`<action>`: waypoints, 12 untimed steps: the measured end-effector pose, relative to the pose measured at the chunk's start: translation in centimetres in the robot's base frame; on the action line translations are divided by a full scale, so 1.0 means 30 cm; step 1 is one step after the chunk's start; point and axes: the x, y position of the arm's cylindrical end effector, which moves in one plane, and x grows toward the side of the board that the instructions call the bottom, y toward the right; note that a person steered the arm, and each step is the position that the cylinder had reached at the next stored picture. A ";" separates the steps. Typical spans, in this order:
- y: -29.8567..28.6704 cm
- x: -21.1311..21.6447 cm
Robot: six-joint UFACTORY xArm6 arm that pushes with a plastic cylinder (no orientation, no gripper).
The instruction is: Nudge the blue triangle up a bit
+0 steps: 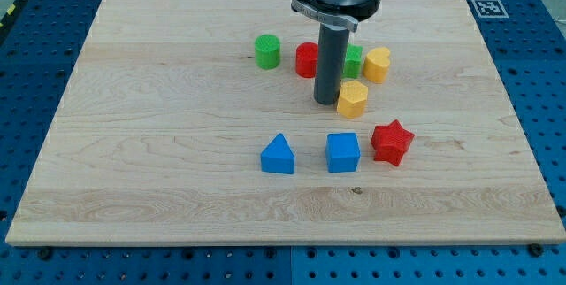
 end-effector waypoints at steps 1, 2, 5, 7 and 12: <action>0.047 0.000; 0.099 0.006; -0.220 -0.030; -0.570 0.155; -0.288 0.408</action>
